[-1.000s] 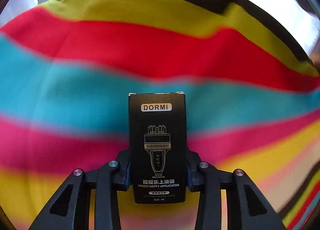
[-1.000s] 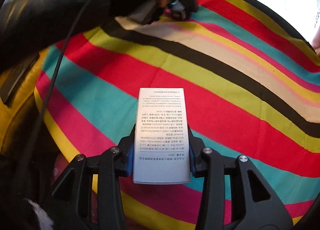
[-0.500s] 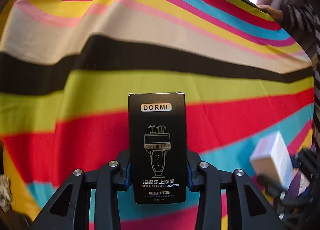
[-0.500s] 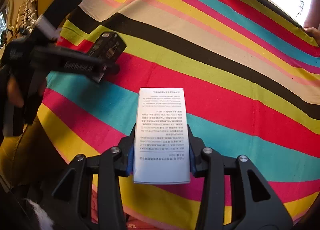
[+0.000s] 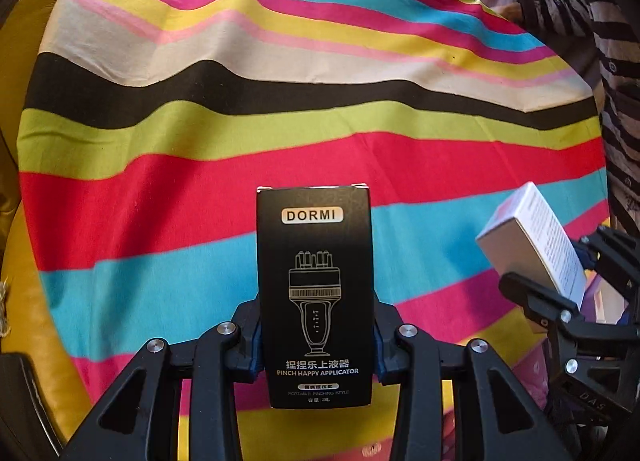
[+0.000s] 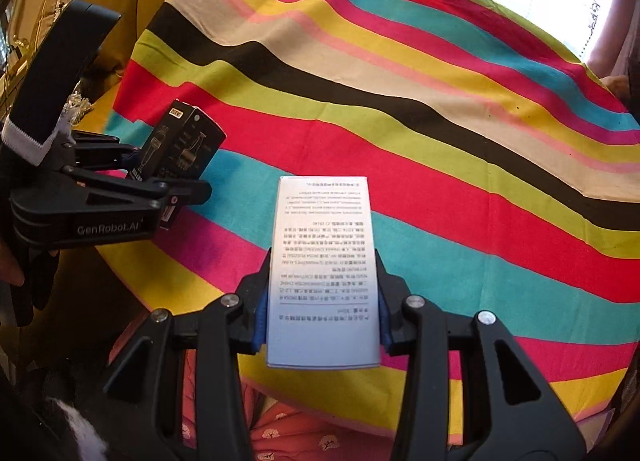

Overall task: Organize rigid objects
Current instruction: 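Carry the black DORMI box and small white box toward the bin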

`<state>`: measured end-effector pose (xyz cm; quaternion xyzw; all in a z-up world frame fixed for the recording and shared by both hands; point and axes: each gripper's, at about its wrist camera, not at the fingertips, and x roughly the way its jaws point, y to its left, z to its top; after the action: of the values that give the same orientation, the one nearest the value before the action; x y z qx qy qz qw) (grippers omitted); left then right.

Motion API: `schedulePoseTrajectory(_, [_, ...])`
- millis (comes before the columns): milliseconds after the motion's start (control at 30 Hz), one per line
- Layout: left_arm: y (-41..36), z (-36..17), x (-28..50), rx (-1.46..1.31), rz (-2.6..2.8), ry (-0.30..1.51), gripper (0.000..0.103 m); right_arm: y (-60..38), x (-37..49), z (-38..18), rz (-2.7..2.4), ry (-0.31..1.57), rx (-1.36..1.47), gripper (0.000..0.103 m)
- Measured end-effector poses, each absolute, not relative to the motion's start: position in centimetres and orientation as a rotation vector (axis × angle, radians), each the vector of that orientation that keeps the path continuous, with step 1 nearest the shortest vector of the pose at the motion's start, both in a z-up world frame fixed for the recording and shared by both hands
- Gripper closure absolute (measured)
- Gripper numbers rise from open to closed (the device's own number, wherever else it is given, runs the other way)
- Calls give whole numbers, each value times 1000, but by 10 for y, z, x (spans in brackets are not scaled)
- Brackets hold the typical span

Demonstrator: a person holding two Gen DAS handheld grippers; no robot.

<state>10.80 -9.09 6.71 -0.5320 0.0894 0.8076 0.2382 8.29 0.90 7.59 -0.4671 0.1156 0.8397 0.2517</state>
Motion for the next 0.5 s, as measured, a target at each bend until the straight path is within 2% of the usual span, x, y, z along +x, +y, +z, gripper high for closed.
schedulePoseTrajectory(267, [-90, 72, 169, -1424, 2190, 320, 63, -18, 87, 80, 2300, 239, -1305, 58])
schedulePoseTrajectory(500, [-20, 73, 221, -1319, 2089, 480, 63, -28, 155, 86, 2225, 227, -1306, 58])
